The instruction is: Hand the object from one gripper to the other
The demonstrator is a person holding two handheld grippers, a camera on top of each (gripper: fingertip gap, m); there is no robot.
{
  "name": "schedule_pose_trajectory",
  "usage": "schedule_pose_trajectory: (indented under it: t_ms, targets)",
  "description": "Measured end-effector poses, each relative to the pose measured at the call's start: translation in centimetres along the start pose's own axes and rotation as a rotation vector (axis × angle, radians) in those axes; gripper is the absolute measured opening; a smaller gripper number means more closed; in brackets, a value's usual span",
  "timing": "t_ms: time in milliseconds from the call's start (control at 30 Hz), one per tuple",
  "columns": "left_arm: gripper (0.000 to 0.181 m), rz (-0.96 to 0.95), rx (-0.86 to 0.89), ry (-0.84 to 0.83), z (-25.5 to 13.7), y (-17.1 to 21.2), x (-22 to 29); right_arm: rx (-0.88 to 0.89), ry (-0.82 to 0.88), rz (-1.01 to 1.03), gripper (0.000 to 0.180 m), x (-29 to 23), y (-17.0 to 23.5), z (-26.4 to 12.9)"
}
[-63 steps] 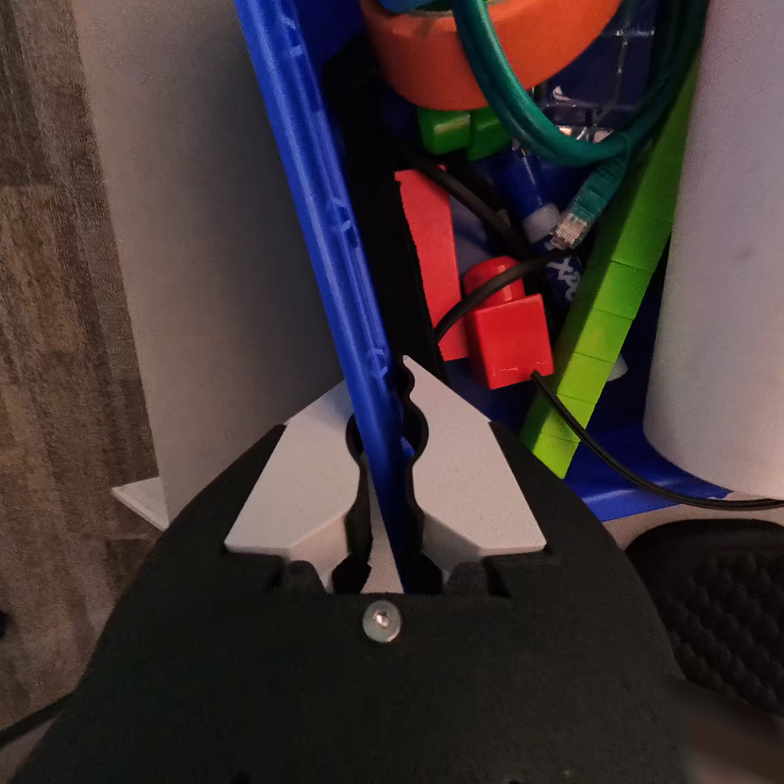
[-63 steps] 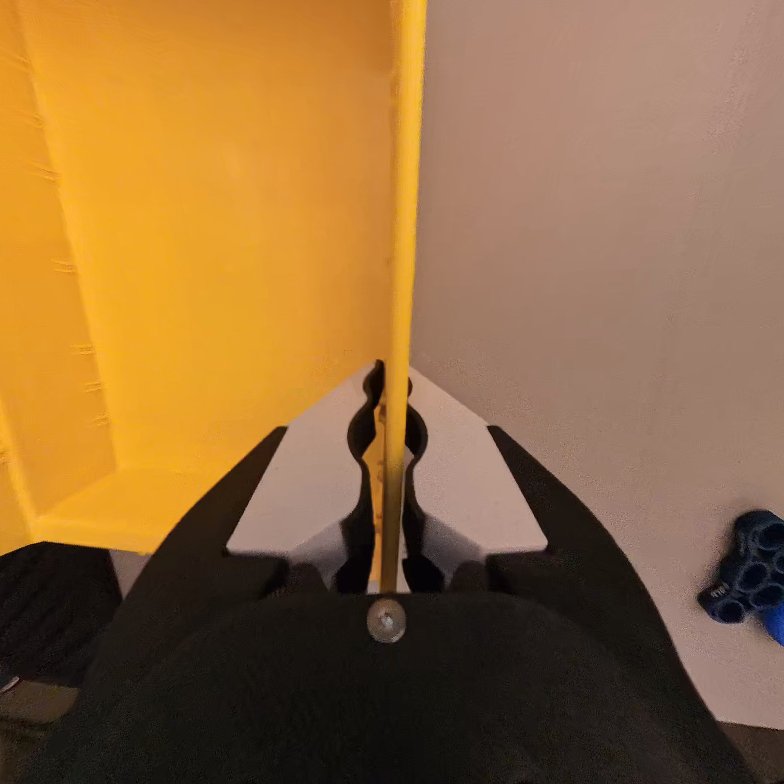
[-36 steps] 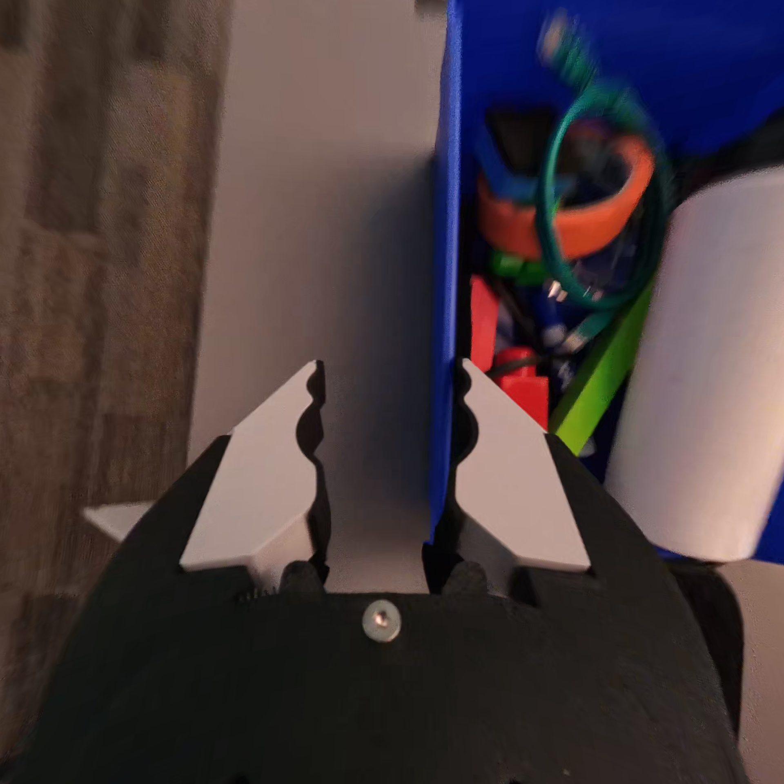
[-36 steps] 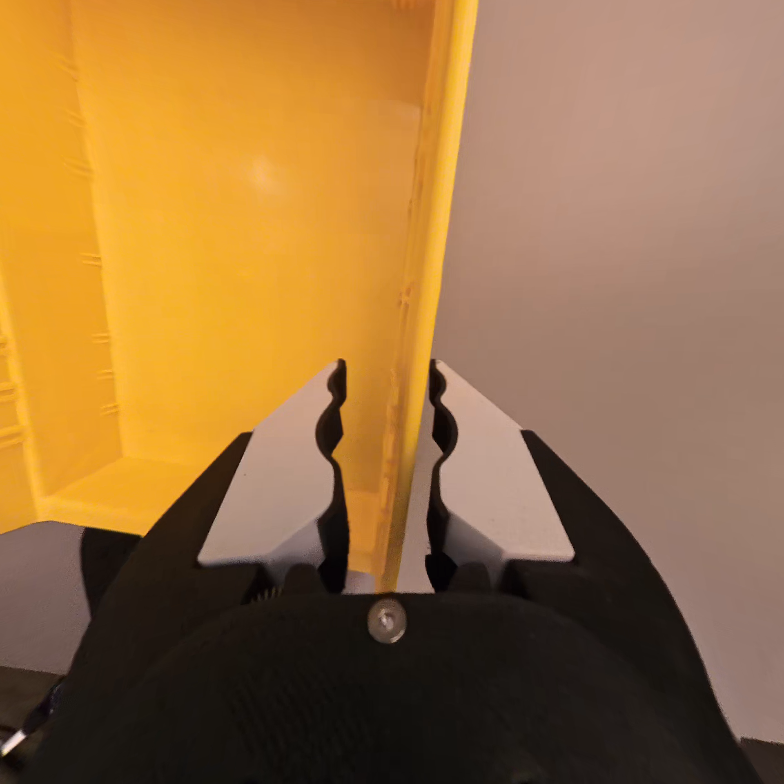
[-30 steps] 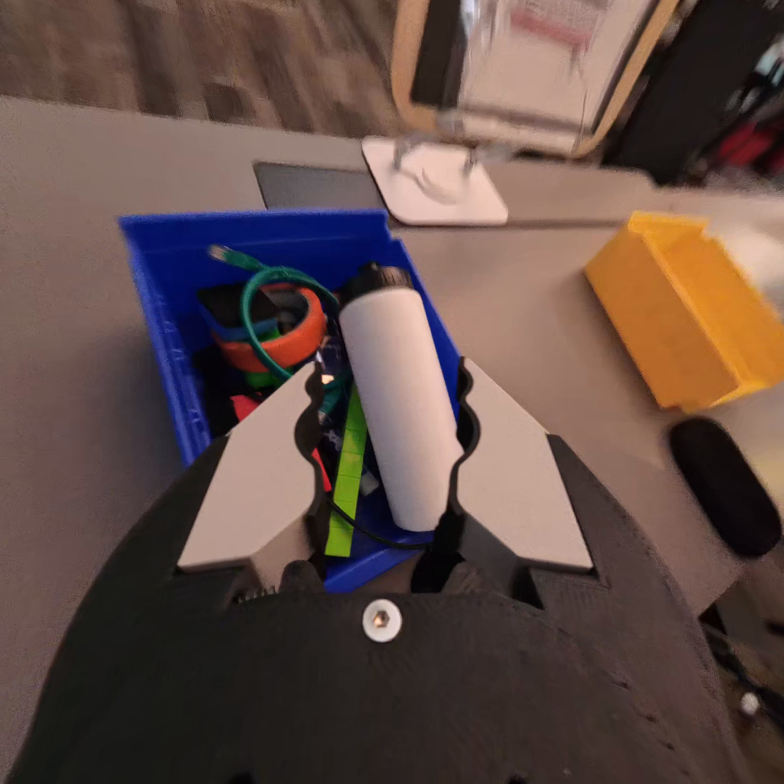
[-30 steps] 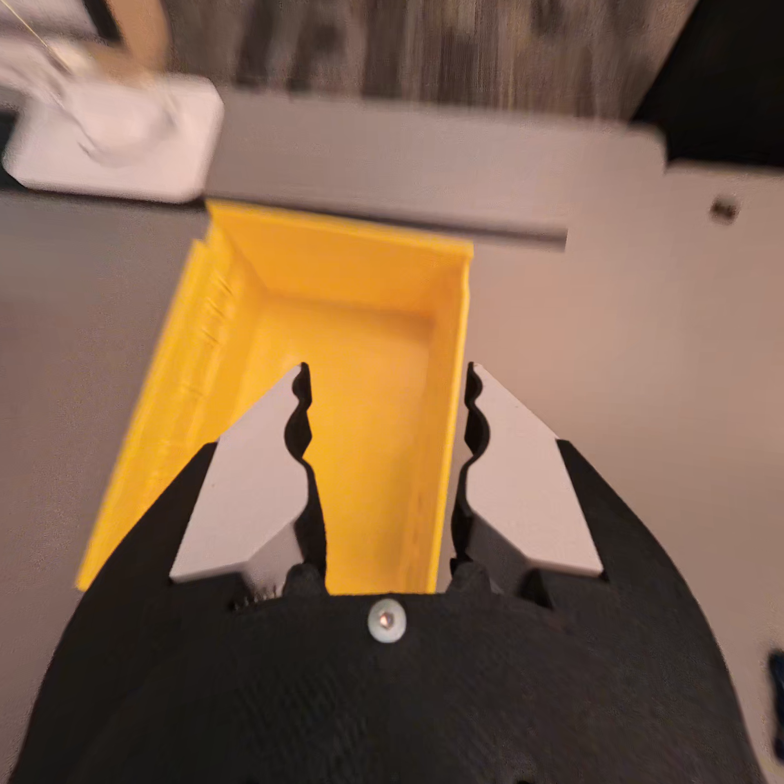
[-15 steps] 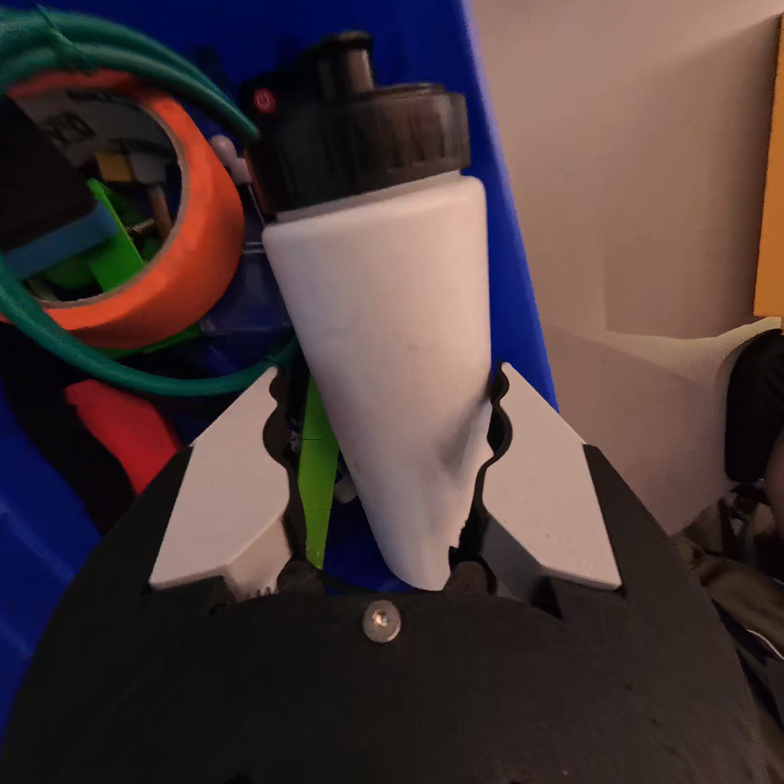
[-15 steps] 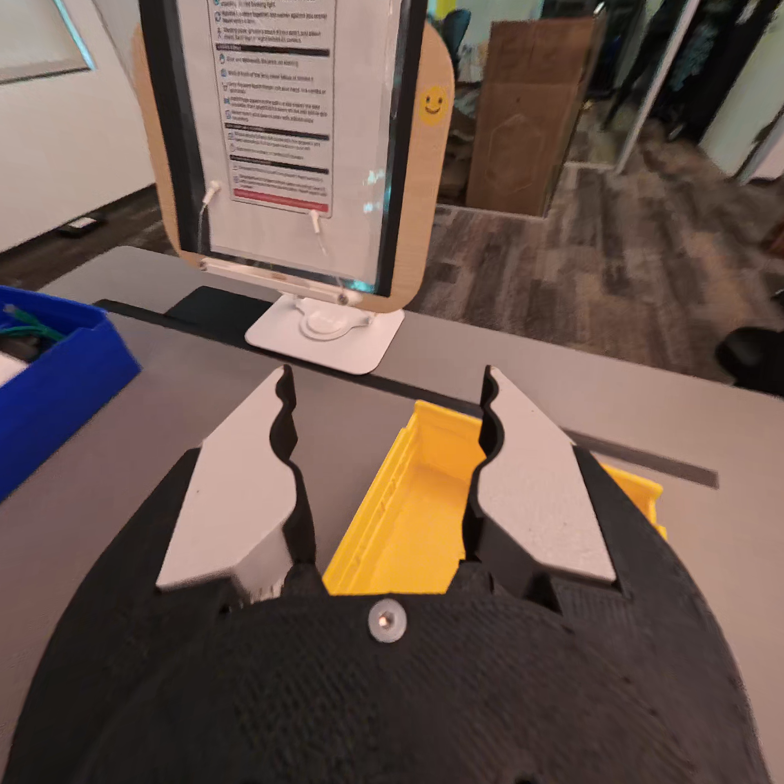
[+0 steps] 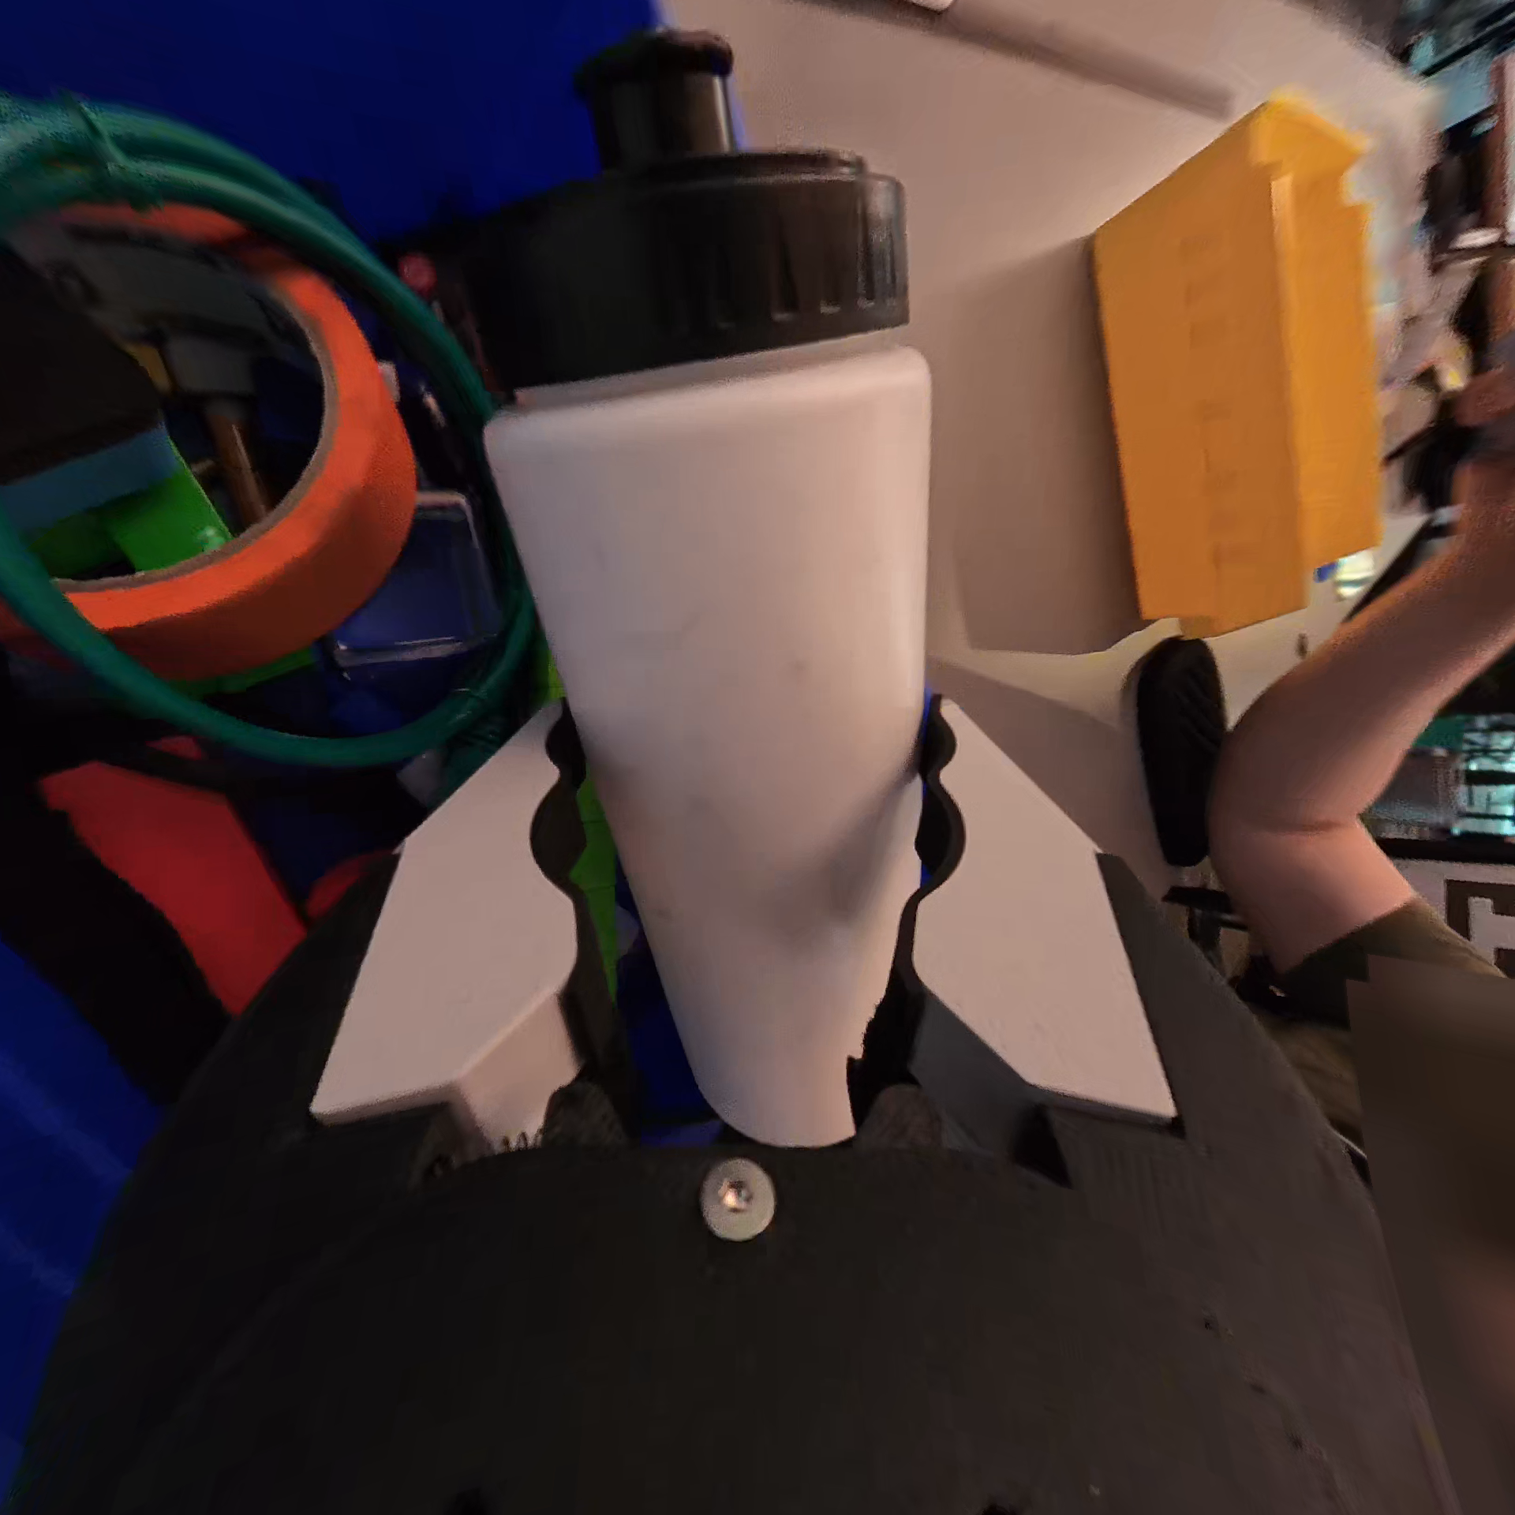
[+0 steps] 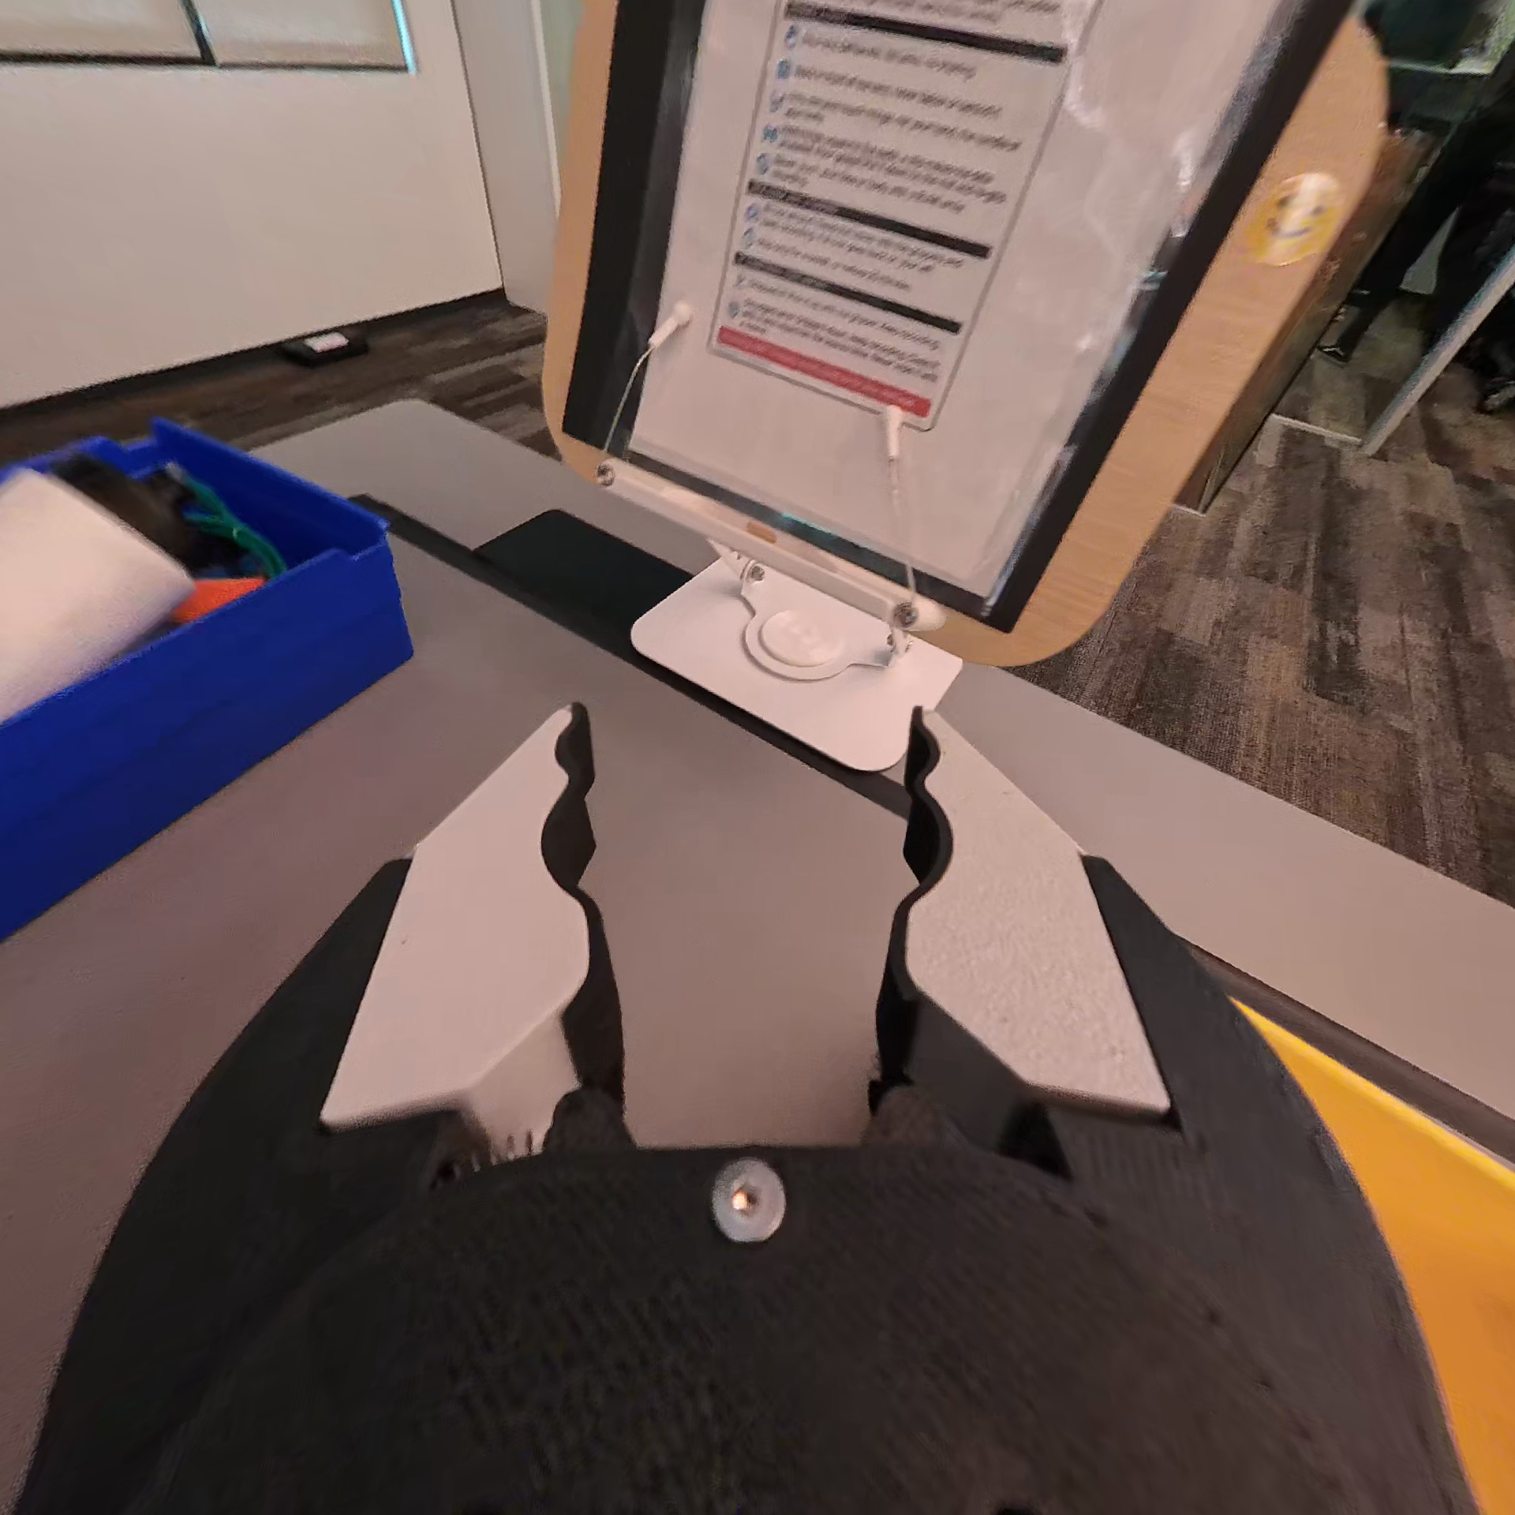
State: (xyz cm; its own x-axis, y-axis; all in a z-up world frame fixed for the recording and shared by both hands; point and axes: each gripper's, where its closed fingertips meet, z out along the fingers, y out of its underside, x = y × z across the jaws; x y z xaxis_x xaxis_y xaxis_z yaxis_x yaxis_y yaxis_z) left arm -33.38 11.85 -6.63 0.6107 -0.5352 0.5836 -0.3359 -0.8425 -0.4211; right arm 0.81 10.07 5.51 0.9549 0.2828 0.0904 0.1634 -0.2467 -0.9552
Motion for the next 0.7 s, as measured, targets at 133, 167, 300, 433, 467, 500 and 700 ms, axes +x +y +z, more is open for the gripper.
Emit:
schedule_pose_trajectory:
  t_ms: [133, 167, 300, 433, 467, 500, 700]
  targets:
    - [0.082, 0.077, 0.189, 0.079, -4.0, -1.7, 2.4, -0.026, -0.042, -0.065, 0.077, -2.1, 0.9, 1.4]
    - [0.082, 0.115, 0.244, 0.101, -5.1, -2.2, 3.3, -0.008, -0.073, -0.076, 0.076, -2.9, 0.7, 1.6]
    - [0.082, 0.316, 0.404, 0.226, -8.2, -3.7, 9.1, 0.130, -0.276, -0.038, 0.076, -7.6, -1.3, 1.3]
    - [0.082, 0.528, 0.498, 0.391, -8.6, -4.7, 16.0, 0.260, -0.586, 0.059, 0.083, -13.1, -3.7, -1.2]
    - [0.082, 0.588, 0.503, 0.423, -8.2, -4.7, 17.6, 0.280, -0.659, 0.084, 0.085, -14.3, -4.2, -2.0]
    - [0.082, 0.629, 0.495, 0.447, -7.5, -4.6, 18.8, 0.289, -0.725, 0.106, 0.088, -15.3, -4.5, -2.6]
    - [0.082, 0.703, 0.368, 0.455, -2.8, -4.1, 21.8, 0.296, -0.935, 0.239, 0.094, -18.6, -5.7, -4.9]
